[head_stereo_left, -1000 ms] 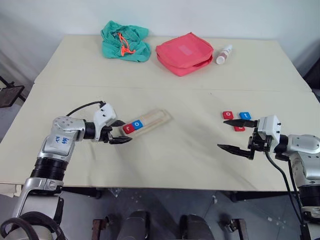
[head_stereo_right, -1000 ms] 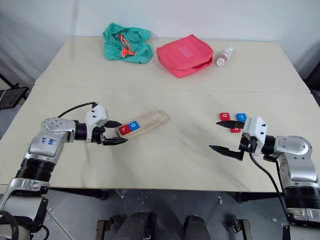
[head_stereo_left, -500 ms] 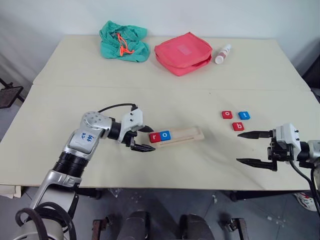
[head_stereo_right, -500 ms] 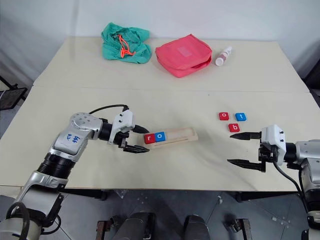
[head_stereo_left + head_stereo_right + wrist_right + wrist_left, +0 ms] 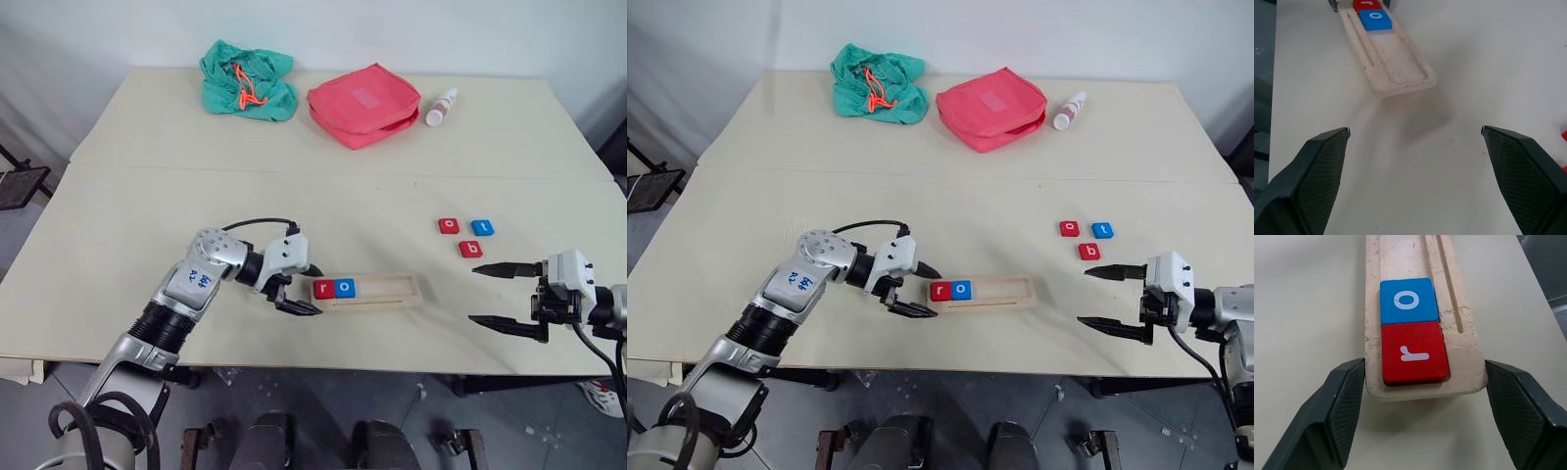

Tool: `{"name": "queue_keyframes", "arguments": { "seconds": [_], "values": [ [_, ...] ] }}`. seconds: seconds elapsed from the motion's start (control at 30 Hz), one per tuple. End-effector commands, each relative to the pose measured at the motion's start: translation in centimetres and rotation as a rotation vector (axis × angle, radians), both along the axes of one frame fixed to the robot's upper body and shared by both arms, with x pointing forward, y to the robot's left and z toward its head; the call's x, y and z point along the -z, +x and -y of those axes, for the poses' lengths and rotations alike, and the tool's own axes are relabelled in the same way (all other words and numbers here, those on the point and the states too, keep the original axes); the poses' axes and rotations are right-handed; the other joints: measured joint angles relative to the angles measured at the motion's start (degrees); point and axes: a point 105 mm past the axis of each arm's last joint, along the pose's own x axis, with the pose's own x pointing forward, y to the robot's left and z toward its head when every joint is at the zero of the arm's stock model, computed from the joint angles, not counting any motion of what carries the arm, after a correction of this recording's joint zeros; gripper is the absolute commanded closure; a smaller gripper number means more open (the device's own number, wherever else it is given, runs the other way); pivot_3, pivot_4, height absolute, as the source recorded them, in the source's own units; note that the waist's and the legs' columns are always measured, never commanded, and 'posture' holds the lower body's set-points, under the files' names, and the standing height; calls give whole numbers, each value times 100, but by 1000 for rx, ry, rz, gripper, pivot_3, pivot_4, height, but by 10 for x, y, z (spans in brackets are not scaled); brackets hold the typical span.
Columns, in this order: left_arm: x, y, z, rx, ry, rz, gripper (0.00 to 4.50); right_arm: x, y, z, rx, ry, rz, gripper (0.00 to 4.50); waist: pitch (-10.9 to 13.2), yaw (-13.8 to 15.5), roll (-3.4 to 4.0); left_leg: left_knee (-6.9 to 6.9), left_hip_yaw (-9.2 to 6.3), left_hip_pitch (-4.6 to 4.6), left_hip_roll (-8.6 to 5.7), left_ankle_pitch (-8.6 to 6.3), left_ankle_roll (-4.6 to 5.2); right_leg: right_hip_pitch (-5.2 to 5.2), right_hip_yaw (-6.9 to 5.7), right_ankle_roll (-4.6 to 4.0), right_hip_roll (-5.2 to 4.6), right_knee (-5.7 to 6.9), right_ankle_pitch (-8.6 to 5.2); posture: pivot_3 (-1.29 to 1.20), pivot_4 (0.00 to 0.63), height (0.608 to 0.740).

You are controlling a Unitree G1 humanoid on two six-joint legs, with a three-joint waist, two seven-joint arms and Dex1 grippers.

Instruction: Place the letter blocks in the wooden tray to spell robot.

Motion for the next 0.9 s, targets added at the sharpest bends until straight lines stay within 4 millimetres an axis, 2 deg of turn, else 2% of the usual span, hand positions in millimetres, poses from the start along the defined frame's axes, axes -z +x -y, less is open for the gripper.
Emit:
{"name": "queue_keyframes", "arguments": {
  "seconds": [0.03,0.13,0.17,0.37,0.53,0.67,0.77,0.9],
  "values": [
    [-8,-4,8,32,-11,45,1063,-14,-2,3,12,3,54,0,0,-3,0,0,1,0,0,0,0,0,0,0,0,-1,0,0,150,740],
    [-6,-6,9,37,-2,36,69,-15,-2,3,17,2,57,0,0,-6,0,0,2,1,1,0,0,0,1,0,0,-1,0,0,150,740],
    [-6,-4,10,24,-9,38,26,-15,-1,2,21,2,61,0,0,-5,0,0,2,1,1,0,0,0,1,0,0,-1,0,0,150,740],
    [-9,-5,15,17,-28,50,26,-20,0,1,36,8,82,0,0,0,0,1,0,0,0,0,0,1,1,0,0,-1,0,0,150,740],
    [-34,-8,3,0,-101,74,26,-32,-4,-4,93,30,133,0,0,-2,1,0,-3,-1,0,0,0,1,0,0,0,-1,0,0,150,740],
    [-46,-11,-9,-3,-138,75,26,-33,-9,-7,154,66,135,0,0,0,1,0,-4,2,2,0,0,3,1,0,0,-1,0,0,150,740],
    [-53,-4,-26,-71,-204,113,26,-28,-5,-8,297,117,158,0,0,2,0,-1,-10,4,0,0,0,7,1,0,0,-3,0,0,150,740],
    [-48,0,-37,-95,-299,189,26,-30,17,-2,557,145,242,0,0,-4,1,1,-6,3,-1,0,0,6,4,0,-1,-2,0,0,150,740]
  ]
}}
